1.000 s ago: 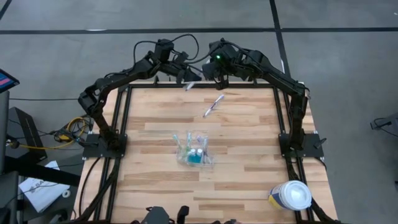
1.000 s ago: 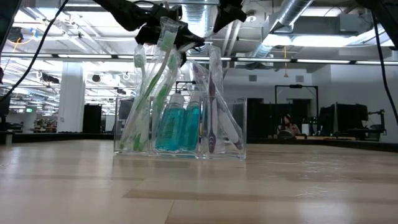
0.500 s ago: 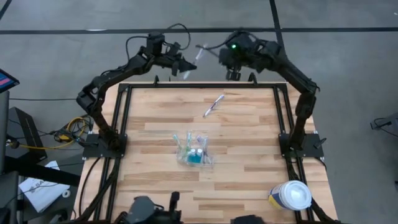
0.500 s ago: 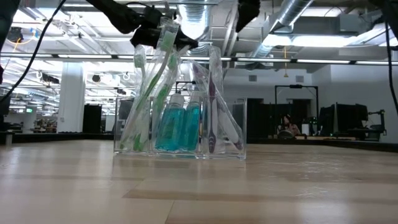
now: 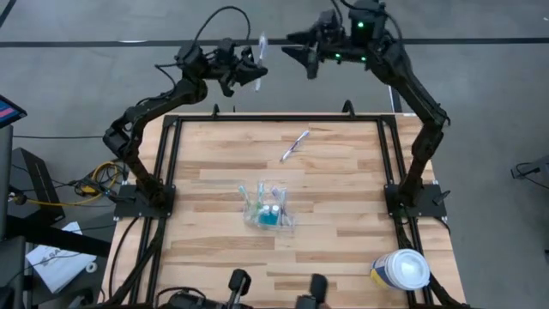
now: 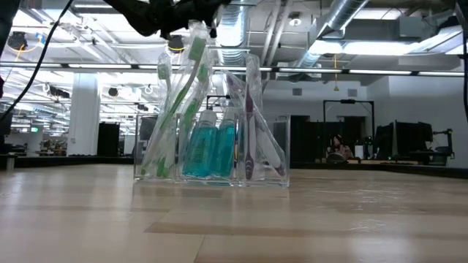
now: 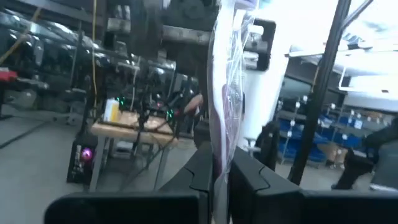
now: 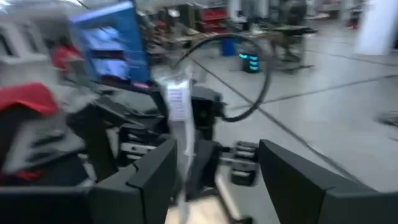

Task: Pick & Place toothbrushing station
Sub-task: Put the purple toothbrush into the transparent organizer

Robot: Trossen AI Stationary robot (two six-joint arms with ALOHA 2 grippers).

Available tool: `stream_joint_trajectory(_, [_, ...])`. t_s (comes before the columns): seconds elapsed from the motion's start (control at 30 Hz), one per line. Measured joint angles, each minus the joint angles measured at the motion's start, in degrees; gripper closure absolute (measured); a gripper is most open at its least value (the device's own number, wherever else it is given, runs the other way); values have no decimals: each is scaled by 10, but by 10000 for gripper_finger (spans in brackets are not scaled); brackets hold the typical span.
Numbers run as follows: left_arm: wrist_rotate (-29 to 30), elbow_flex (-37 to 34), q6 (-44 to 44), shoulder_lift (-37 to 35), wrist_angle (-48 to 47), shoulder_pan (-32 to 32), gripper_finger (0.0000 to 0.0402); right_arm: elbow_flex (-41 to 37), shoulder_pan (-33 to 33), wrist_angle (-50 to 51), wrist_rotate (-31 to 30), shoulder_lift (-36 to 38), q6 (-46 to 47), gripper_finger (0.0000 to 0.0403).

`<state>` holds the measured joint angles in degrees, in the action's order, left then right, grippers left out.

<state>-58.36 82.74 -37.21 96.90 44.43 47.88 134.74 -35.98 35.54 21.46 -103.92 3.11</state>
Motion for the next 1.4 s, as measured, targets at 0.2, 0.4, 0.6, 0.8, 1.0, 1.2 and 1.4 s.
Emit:
stream_joint_trajectory(0.2, [25,1,-9,-18,7,-9,390,-1,2,-96,94,-37,63,198])
stream_joint_trajectory(0.4, [31,2,-15,-28,9,-14,390,-2,29,-196,138,-62,105,208])
stream_joint_trajectory(0.6, [43,2,-19,-37,12,-14,390,0,31,-215,146,-67,111,224])
stream_joint_trajectory(0.8, [44,2,-21,-36,12,-34,390,-1,32,-243,152,-69,135,239])
stream_joint_trajectory(1.0, [44,2,-21,-36,11,-54,390,-1,34,-240,162,-70,136,251])
stream_joint_trajectory(1.2, [43,2,-21,-36,10,-62,390,-1,35,-239,167,-70,149,259])
stream_joint_trajectory(1.4, [24,2,-27,-36,12,-77,389,-1,35,-240,204,-70,169,269])
